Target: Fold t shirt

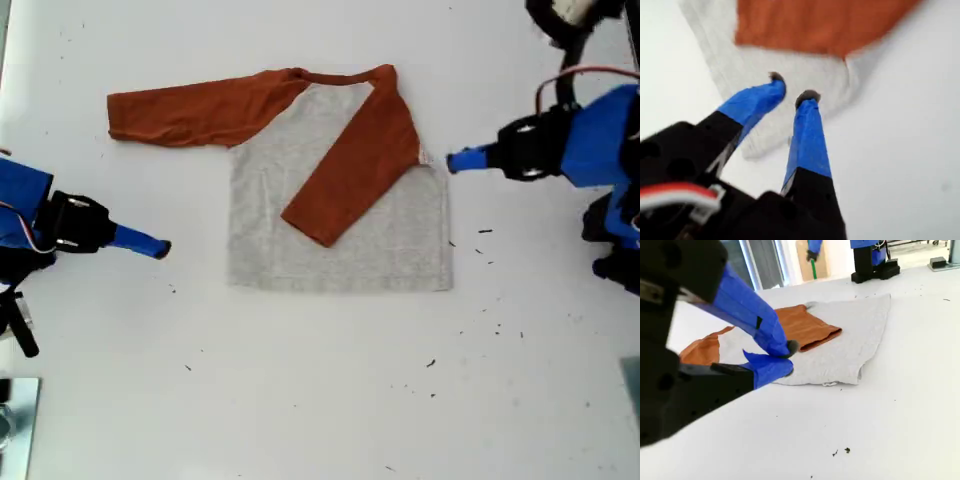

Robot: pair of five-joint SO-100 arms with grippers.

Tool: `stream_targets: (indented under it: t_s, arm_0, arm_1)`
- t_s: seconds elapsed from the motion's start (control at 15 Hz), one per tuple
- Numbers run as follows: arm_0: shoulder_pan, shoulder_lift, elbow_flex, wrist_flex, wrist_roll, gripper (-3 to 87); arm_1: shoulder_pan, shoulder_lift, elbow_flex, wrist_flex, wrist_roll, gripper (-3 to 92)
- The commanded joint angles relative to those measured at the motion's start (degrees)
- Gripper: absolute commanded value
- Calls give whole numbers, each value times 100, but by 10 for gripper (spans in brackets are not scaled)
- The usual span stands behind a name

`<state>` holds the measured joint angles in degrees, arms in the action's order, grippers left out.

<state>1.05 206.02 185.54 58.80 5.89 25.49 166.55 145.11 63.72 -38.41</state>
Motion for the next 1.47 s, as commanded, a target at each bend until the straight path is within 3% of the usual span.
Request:
stream_targets:
  t_s: [0.0, 0.07, 0.13, 0.27, 0.4, 0.47, 0.6, 0.8, 0.93, 1.0, 1.07, 1.2, 1.27, 1.4]
  arm_0:
    - [-176, 18, 62, -9, 44, 68]
    - [-193, 26, 62, -18, -62, -2]
    - [-211, 26, 53, -97, -229, -3]
    - [-97, -53, -62, -272, -1327, -3]
    - [123, -1600, -1354, -141, -2338, -3]
    - [149, -2971, -2531, 202, -2566, -3]
    - [202, -5476, -5106, 1600, -3630, -3]
    - [272, -7022, -6337, 2698, -4368, -2]
    - [-659, -7251, -6530, 3059, -3762, -3]
    - [-1266, -7260, -6601, 3111, -3199, 81]
    - [-1863, -7295, -6618, 3182, -2865, 233]
    - [-3129, -7181, -6645, 3190, -1784, 305]
    - [-3832, -7049, -6574, 3190, -1459, 383]
    - [-5001, -7260, -6416, 3190, -861, 415]
  arm_1:
    - [44, 1986, 1644, 809, 598, 35]
    - [-35, 2303, 2180, 1055, 791, 35]
    - [-105, 2566, 2610, 1213, 905, 35]
    - [-202, 2795, 3173, 1143, 1099, 35]
    - [-149, 3129, 3217, 1318, 993, 35]
    - [-149, 3199, 3234, 1345, 949, 35]
    - [-176, 3226, 3243, 1354, 896, 35]
    - [-193, 3252, 3243, 1354, 835, 35]
    - [-202, 3270, 3243, 1354, 817, 35]
    - [-202, 3278, 3252, 1354, 791, 35]
    - [-220, 3278, 3252, 1354, 782, 35]
    - [-255, 3287, 3252, 1354, 782, 35]
    - [-264, 3296, 3252, 1354, 765, 35]
    - [-281, 3305, 3252, 1354, 756, 35]
